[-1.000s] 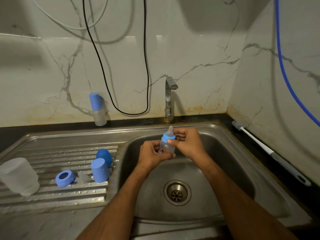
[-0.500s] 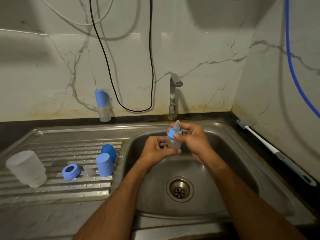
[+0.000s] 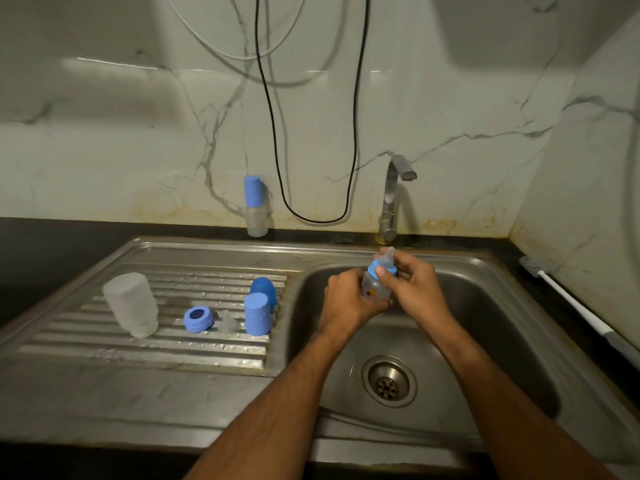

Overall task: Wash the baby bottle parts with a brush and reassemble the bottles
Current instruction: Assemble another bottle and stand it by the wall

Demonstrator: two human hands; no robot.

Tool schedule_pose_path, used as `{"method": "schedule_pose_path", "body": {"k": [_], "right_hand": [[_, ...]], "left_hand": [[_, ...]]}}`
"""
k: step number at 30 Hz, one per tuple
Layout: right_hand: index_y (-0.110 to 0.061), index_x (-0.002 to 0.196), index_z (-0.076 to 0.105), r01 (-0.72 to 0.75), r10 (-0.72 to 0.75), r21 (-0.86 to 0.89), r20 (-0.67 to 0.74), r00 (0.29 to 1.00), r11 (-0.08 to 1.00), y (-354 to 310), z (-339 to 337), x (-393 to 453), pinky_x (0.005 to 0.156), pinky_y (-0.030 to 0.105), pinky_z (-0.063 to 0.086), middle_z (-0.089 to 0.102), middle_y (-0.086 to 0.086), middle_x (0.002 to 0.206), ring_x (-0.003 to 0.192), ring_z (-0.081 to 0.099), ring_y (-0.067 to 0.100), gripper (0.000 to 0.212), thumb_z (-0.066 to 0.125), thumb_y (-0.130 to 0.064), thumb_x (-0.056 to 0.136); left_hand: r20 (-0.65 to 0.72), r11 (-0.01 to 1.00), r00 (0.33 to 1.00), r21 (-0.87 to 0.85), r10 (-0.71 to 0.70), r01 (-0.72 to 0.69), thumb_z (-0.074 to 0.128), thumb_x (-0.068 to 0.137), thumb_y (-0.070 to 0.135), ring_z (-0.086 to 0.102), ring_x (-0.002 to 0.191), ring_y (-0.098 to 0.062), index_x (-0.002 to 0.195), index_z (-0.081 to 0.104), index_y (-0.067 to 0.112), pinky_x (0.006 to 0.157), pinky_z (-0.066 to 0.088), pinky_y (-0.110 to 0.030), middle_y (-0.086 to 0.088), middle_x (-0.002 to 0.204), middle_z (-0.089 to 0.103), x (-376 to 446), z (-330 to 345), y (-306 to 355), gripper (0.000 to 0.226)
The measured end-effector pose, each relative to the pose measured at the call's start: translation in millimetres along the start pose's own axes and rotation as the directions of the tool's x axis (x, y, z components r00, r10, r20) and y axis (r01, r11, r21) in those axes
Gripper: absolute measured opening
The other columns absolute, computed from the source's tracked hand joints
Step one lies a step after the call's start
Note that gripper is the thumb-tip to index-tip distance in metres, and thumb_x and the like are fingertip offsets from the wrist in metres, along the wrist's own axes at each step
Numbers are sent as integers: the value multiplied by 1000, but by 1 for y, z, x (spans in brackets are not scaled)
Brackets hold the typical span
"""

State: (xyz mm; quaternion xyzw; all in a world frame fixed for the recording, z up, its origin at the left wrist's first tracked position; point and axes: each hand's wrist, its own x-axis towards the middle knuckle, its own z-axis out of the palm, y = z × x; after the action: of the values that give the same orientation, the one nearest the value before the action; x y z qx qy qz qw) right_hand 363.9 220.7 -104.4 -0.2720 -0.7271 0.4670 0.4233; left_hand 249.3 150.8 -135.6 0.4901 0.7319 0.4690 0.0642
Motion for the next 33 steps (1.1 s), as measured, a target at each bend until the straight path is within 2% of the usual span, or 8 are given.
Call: {"method": "schedule_pose_path", "body": {"k": [3,5,9,15,19,22,29,33], "right_hand": [[-22,122,66,37,-36,44,-23,999,998,-5,1,-3,90,16,53,71,-8,112,106,67,-1,23,60,-18,100],[-26,114,68,42,-42,9,-17,999,999,-5,1,-3,94,22,52,73,-6,109,106,68,5,18,56,-20,102],[-7,120,70,-8,12,-132,27,1000,991,-3,17,3,100,28,52,72,2,107,96,65,0,25,66,-7,95],[-6,126,67,15,47,-252,238,970,967,-9,81,10,99,28,54,72,1,112,99,67,7,40,74,-1,87],[-9,134,63,63,42,-296,334,942,953,-15,130,16,103,37,53,69,2,123,108,65,12,53,76,1,84],[-14,141,57,140,20,-348,418,908,927,-18,151,19,105,30,50,64,1,134,121,60,12,63,76,4,84],[-25,142,57,310,-19,-410,577,816,858,-11,171,27,104,25,46,57,-4,142,129,53,10,66,76,-1,84],[-24,126,67,323,-49,-416,549,834,850,-10,169,28,98,28,52,67,-6,125,115,60,8,51,77,-2,81]], "left_hand": [[-60,1000,998,15,-6,7,87,69,32,67,83,-6,107,70,19,81,58,-30,5,94,73,0,-19,0,44],[-114,999,993,-19,-38,36,86,73,28,66,84,-6,107,68,19,79,57,-26,6,96,72,3,-31,1,39],[-196,997,980,-65,-42,30,85,75,25,63,85,-7,105,64,19,76,52,-21,6,94,67,8,-68,2,37],[-357,998,932,-44,-53,40,91,69,30,65,78,-2,100,67,18,68,50,-14,8,88,70,8,-137,-20,40],[-413,996,907,12,-78,91,91,66,38,67,78,-8,97,68,17,69,57,-27,5,86,71,4,-176,-50,43],[-460,988,879,29,-122,152,91,64,39,67,75,-10,92,68,17,65,56,-29,5,82,70,0,-196,-67,43],[-466,985,874,26,-141,172,91,67,37,61,71,-8,93,68,15,56,38,-12,6,81,67,-3,-211,-86,42],[-448,987,884,19,-135,160,91,68,36,63,75,-6,97,66,15,59,41,-11,5,86,68,-2,-211,-86,44]]}}
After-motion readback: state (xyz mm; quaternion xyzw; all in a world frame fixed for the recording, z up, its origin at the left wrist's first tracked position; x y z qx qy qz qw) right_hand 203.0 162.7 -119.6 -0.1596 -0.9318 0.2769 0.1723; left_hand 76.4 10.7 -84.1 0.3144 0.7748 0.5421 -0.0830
